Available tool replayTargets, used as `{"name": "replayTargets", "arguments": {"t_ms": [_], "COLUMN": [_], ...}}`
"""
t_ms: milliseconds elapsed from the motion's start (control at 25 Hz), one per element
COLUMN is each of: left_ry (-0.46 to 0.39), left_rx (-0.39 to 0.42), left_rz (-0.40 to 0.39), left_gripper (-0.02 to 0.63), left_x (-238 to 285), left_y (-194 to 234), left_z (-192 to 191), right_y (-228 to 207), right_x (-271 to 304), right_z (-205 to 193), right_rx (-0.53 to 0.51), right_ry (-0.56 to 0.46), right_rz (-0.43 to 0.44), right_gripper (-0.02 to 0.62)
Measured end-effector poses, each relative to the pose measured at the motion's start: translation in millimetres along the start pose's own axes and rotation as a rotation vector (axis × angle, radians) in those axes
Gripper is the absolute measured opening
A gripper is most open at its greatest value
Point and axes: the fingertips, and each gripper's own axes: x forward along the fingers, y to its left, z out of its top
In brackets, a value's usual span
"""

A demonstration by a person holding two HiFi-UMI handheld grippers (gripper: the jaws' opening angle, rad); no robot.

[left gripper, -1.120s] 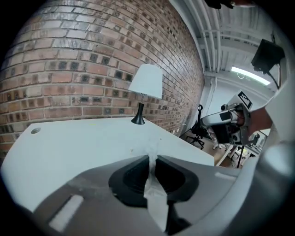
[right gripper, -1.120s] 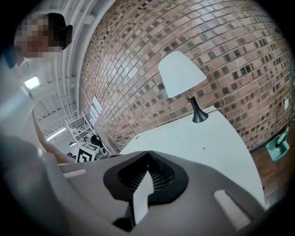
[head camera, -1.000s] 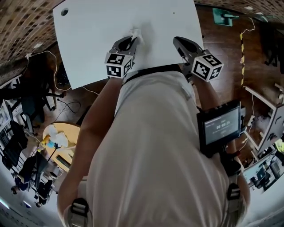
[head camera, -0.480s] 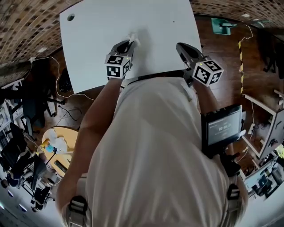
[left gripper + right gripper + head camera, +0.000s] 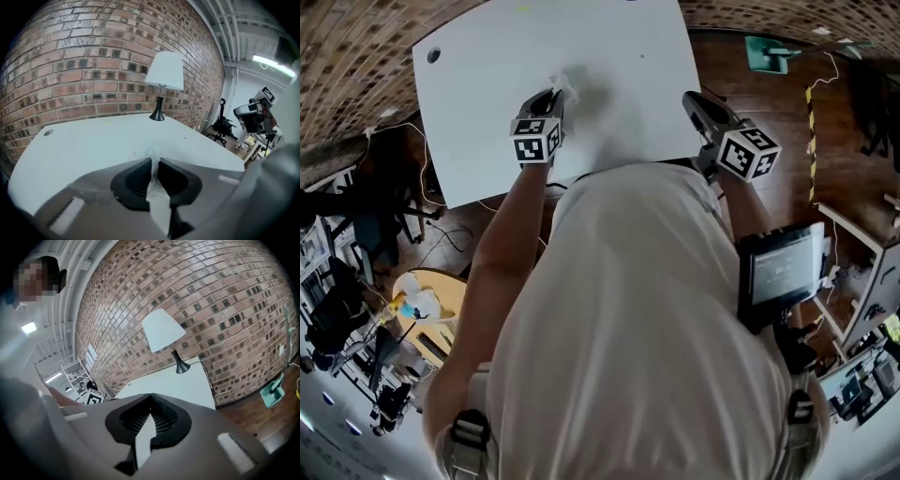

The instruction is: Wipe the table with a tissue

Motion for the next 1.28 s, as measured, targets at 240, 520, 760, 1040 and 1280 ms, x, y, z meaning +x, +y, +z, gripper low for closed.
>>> {"name": "replayTargets", "arguments": {"t_ms": [240, 520, 760, 1040, 1280], "left_ry": [0.074, 0.129, 0.215, 0.219, 0.228], "left_rx": [-0.027, 0.045, 0.088, 0.089, 0.179], "left_rz": [0.092, 0.111, 0.153, 0.218, 0.141], "left_gripper": [0.048, 0.048, 0.048, 0.043, 0.041], "left_x": [34, 76, 96, 96, 106], "left_y": [12, 7, 0, -5, -39], "left_z": [5, 26, 17, 17, 17], "right_y": [-34, -74, -92, -98, -90], "right_x": [-1, -33, -52, -59, -53], "right_z": [5, 12, 10, 7, 8], "right_rx": [0.037, 0.085, 0.131, 0.16, 0.144], "right_ry": [0.026, 0.003, -0.03, -0.041, -0.034], "right_rz": [0.018, -0.03, -0.069, -0.086, -0.055], "right_gripper": [0.008, 0.008, 0.008, 0.008, 0.008]}}
